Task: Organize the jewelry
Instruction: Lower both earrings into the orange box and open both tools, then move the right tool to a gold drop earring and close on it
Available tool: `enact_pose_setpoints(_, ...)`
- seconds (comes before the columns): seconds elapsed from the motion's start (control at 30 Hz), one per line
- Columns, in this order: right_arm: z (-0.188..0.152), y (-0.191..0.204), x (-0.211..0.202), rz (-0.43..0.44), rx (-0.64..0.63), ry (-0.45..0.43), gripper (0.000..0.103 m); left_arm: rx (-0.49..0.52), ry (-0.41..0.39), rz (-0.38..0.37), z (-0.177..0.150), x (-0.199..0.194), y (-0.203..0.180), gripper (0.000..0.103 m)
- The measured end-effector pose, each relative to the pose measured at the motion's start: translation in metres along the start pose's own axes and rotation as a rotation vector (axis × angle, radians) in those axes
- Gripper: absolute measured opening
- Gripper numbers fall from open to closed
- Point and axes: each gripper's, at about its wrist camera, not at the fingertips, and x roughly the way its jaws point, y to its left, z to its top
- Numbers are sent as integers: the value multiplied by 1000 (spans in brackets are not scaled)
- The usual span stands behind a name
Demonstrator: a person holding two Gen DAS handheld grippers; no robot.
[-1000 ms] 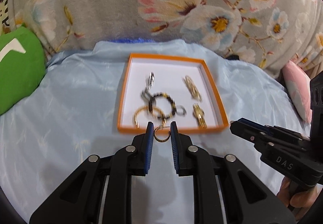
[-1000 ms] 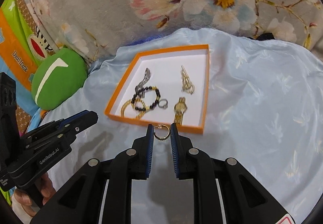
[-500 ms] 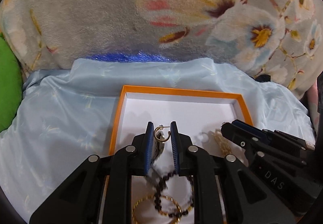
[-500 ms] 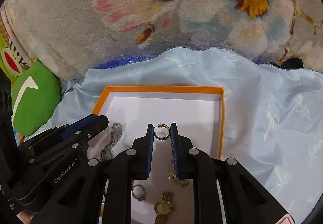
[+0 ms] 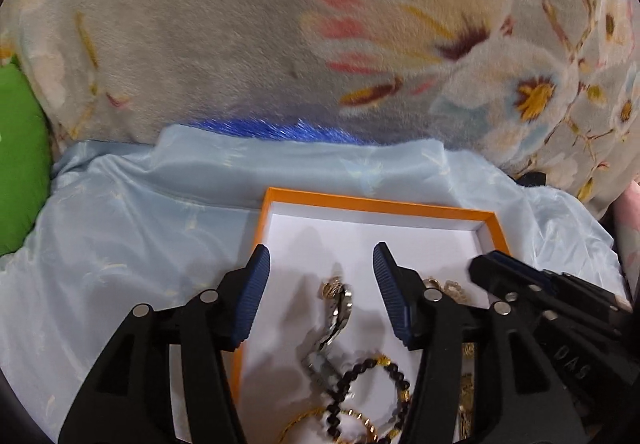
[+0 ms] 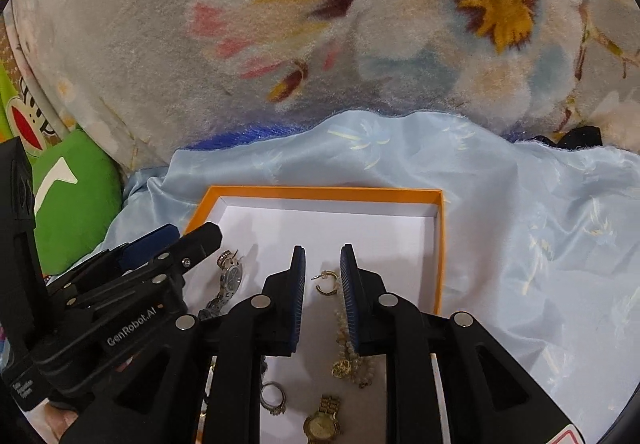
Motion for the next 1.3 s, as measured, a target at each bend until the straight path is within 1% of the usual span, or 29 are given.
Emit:
enact_pose_setpoints(0.1, -20, -4, -40, -1, 6, -26, 19, 7, -46, 14, -14, -37, 4, 52)
enact_pose_setpoints(0.17, -41, -7, -63, -7, 8, -26, 19, -9, -43, 0, -28, -57, 7, 52)
enact_pose_setpoints(0.27, -80, -7, -96, -41, 1, -9, 19, -39, -13, -14, -59, -84, 9, 52)
enact_pose_setpoints(0.4, -134, -3, -127, -30, 5, 46, 19, -16, 9, 24, -108, -127, 5, 52)
enact_pose_setpoints(0.47, -162, 5, -141, -42, -11, 70, 19, -15, 20, 21, -128, -144, 6, 52)
enact_pose_setpoints(0.6, -206, 22, -165, -2, -14, 122, 19, -24, 66, 20, -166, -173, 8, 52)
enact_pose_setpoints(0.73, -243, 44, -192, 15, -51, 136, 19, -48, 101, 26, -192, -194, 13, 52)
enact_pose_setpoints(0.87, -263, 60, -200, 48, -64, 163, 19, -58, 124, 52, -212, -211, 15, 52)
enact_pose_setpoints(1.0, -268, 74, -200, 67, -75, 172, 19, -62, 112, 83, -222, -226, 17, 54)
enact_pose_setpoints(1.1, -268, 81, -193, 47, -91, 185, 20, -71, 108, 88, -224, -232, 19, 58)
enact_pose_setpoints(1.13, -267, 82, -191, 48, -88, 185, 22, -74, 108, 89, -225, -232, 20, 58)
enact_pose_setpoints(1.17, -265, 83, -189, 41, -84, 183, 31, -78, 109, 88, -225, -233, 21, 58)
enact_pose_setpoints(1.2, -264, 83, -187, 32, -82, 183, 37, -80, 111, 87, -225, -232, 21, 58)
enact_pose_setpoints(1.3, -261, 83, -180, 22, -79, 194, 37, -80, 113, 87, -225, -232, 21, 58)
